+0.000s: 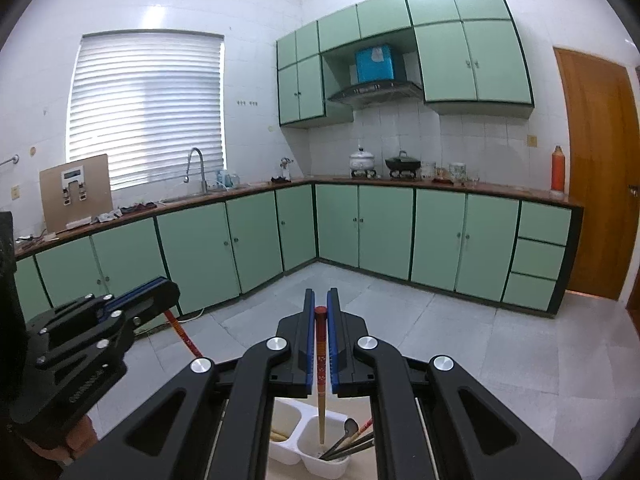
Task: Organize utensils
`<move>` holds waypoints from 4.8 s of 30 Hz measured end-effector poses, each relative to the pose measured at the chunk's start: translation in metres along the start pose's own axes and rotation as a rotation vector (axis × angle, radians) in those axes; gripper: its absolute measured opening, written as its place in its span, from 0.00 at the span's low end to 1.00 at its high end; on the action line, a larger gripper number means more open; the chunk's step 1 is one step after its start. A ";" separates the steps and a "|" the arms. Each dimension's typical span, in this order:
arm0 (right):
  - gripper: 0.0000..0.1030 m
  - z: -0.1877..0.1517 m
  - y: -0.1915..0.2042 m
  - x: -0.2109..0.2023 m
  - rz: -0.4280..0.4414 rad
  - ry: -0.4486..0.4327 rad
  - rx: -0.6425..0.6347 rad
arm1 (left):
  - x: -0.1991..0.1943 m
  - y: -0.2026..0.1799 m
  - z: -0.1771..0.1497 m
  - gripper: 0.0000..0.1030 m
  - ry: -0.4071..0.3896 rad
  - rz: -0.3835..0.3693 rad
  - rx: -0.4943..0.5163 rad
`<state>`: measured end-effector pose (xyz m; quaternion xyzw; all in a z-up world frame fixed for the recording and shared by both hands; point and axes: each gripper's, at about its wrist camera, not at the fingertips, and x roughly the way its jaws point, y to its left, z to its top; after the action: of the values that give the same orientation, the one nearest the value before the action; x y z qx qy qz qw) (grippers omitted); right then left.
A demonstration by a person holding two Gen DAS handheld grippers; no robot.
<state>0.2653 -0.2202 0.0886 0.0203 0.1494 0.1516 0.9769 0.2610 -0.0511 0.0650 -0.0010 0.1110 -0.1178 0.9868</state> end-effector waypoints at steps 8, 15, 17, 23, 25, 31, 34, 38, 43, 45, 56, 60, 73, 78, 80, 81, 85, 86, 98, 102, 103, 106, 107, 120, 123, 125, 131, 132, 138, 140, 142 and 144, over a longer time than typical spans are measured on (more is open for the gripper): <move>0.06 -0.035 -0.006 0.038 -0.012 0.066 0.002 | 0.048 0.014 -0.039 0.05 0.095 0.016 -0.017; 0.06 -0.069 -0.005 0.055 0.017 0.156 0.007 | 0.068 0.028 -0.071 0.06 0.192 0.027 -0.018; 0.07 -0.078 -0.007 0.058 0.020 0.185 0.016 | 0.069 0.033 -0.081 0.09 0.196 0.055 -0.013; 0.35 -0.085 -0.012 0.047 -0.012 0.177 0.047 | 0.056 0.045 -0.075 0.39 0.194 0.075 -0.031; 0.52 -0.080 -0.014 0.032 -0.039 0.136 0.050 | 0.046 0.049 -0.069 0.45 0.168 0.088 -0.036; 0.71 -0.064 -0.016 -0.011 -0.085 0.035 0.053 | 0.017 0.051 -0.052 0.70 0.103 0.116 -0.054; 0.79 -0.059 -0.019 -0.028 -0.099 0.002 0.066 | -0.001 0.048 -0.047 0.79 0.079 0.129 -0.052; 0.85 -0.063 -0.018 -0.054 -0.122 -0.018 0.070 | -0.024 0.042 -0.048 0.87 0.070 0.148 -0.041; 0.94 -0.082 -0.014 -0.080 -0.138 -0.001 0.089 | -0.052 0.034 -0.058 0.90 0.093 0.139 -0.052; 0.94 -0.089 -0.013 -0.086 -0.140 0.014 0.090 | -0.061 0.030 -0.064 0.90 0.110 0.137 -0.044; 0.94 -0.130 0.011 -0.109 -0.097 0.128 0.063 | -0.104 0.014 -0.104 0.93 0.221 0.104 -0.031; 0.94 -0.140 0.023 -0.115 -0.091 0.146 0.048 | -0.116 0.012 -0.110 0.93 0.238 0.105 -0.040; 0.94 -0.143 0.037 -0.134 -0.062 0.175 0.074 | -0.145 0.003 -0.111 0.93 0.224 0.114 -0.024; 0.94 -0.142 0.040 -0.137 -0.059 0.180 0.075 | -0.149 0.000 -0.110 0.93 0.222 0.118 -0.024; 0.94 -0.143 0.042 -0.138 -0.061 0.180 0.072 | -0.151 -0.002 -0.110 0.93 0.220 0.121 -0.023; 0.94 -0.143 0.043 -0.138 -0.062 0.180 0.070 | -0.152 -0.003 -0.110 0.93 0.220 0.122 -0.023; 0.94 -0.142 0.046 -0.136 -0.060 0.185 0.065 | -0.153 -0.003 -0.111 0.93 0.225 0.122 -0.022; 0.94 -0.143 0.045 -0.135 -0.061 0.186 0.064 | -0.153 -0.004 -0.111 0.93 0.226 0.121 -0.023; 0.94 -0.145 0.045 -0.131 -0.060 0.199 0.058 | -0.150 -0.004 -0.114 0.93 0.233 0.124 -0.031; 0.94 -0.146 0.046 -0.131 -0.060 0.204 0.058 | -0.150 -0.002 -0.115 0.93 0.235 0.126 -0.039; 0.94 -0.146 0.046 -0.131 -0.060 0.203 0.057 | -0.150 -0.002 -0.115 0.93 0.236 0.126 -0.040; 0.94 -0.146 0.047 -0.130 -0.060 0.203 0.057 | -0.150 -0.002 -0.115 0.93 0.233 0.126 -0.040; 0.94 -0.146 0.047 -0.131 -0.061 0.203 0.056 | -0.151 -0.001 -0.115 0.93 0.233 0.126 -0.041; 0.94 -0.147 0.047 -0.131 -0.060 0.203 0.057 | -0.150 0.000 -0.115 0.93 0.236 0.123 -0.042; 0.94 -0.147 0.047 -0.131 -0.061 0.203 0.056 | -0.151 0.000 -0.116 0.93 0.234 0.123 -0.041; 0.94 -0.146 0.047 -0.131 -0.060 0.202 0.057 | -0.151 0.000 -0.116 0.93 0.234 0.124 -0.043; 0.94 -0.146 0.047 -0.131 -0.060 0.202 0.056 | -0.151 0.000 -0.116 0.92 0.234 0.125 -0.042; 0.94 -0.146 0.047 -0.131 -0.060 0.203 0.057 | -0.151 0.000 -0.116 0.92 0.234 0.125 -0.041; 0.94 -0.147 0.048 -0.131 -0.060 0.203 0.056 | -0.151 0.000 -0.117 0.92 0.234 0.126 -0.042; 0.94 -0.146 0.048 -0.131 -0.060 0.203 0.057 | -0.151 0.000 -0.117 0.92 0.233 0.127 -0.041; 0.94 -0.146 0.048 -0.131 -0.060 0.202 0.055 | -0.151 0.000 -0.117 0.92 0.234 0.126 -0.041; 0.94 -0.147 0.048 -0.131 -0.059 0.202 0.055 | -0.151 0.000 -0.117 0.92 0.234 0.126 -0.042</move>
<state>0.0889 -0.2147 -0.0099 0.0273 0.2516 0.1196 0.9600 0.0928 -0.0130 -0.0159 -0.0009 0.2276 -0.0525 0.9723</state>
